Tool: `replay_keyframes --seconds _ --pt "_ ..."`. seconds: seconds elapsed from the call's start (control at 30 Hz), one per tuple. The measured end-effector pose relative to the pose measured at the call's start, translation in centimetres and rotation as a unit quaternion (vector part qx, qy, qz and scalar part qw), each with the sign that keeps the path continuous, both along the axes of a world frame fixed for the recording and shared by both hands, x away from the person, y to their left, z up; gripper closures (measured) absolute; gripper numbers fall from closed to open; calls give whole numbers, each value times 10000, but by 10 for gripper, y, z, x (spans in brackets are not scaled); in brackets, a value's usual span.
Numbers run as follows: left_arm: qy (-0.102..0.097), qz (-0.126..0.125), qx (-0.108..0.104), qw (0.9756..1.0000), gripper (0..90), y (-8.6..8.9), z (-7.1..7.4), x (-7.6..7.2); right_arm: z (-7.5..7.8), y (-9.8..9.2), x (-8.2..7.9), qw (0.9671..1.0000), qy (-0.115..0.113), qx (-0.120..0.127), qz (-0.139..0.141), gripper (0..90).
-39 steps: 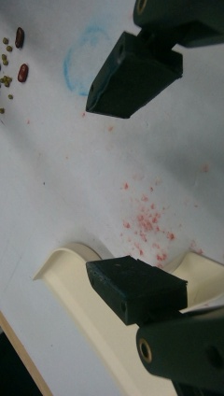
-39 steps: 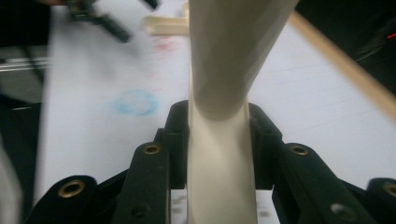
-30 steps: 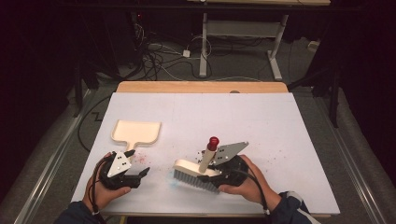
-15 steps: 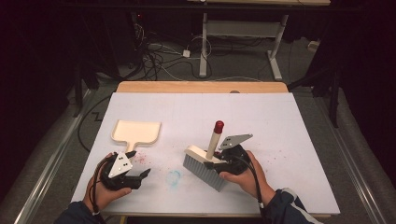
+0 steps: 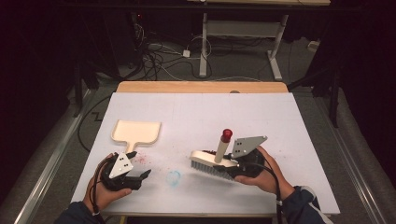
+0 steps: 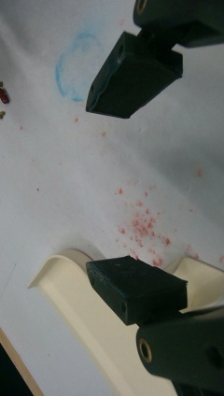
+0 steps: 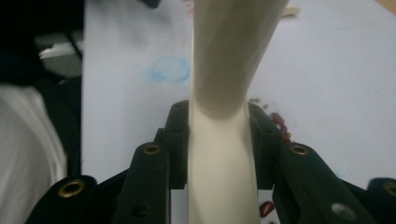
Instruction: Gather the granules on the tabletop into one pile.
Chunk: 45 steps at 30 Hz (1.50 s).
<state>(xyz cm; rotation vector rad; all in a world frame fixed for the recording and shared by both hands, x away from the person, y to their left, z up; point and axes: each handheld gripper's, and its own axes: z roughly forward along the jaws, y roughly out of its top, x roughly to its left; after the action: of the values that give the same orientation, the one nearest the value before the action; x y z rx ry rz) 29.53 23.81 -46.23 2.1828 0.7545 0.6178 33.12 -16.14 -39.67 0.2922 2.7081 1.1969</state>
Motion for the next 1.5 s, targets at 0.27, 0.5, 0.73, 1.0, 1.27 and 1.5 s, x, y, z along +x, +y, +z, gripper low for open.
replay_keyframes --seconds 0.27,0.5,0.73,1.0,1.27,1.5 --pt "-8 -37 14 10000 200 -2 0 0 -13 -19 -12 9945 -29 -413 964 674" --pt "39 -70 32 10000 200 -5 -1 2 -20 -21 15 9945 -45 -242 1022 672" --pt "66 -50 -33 10000 200 -5 -2 3 -22 -10 47 9957 -69 -131 911 671" --pt "89 -66 -67 9999 200 -3 -2 1 -17 -4 53 9982 -228 -17 546 673" --pt "62 -33 -91 9999 200 -2 0 1 7 11 27 9946 -225 656 -771 673" --pt "77 -24 -108 9999 201 -2 0 2 -5 64 5 9839 380 980 -1444 673"
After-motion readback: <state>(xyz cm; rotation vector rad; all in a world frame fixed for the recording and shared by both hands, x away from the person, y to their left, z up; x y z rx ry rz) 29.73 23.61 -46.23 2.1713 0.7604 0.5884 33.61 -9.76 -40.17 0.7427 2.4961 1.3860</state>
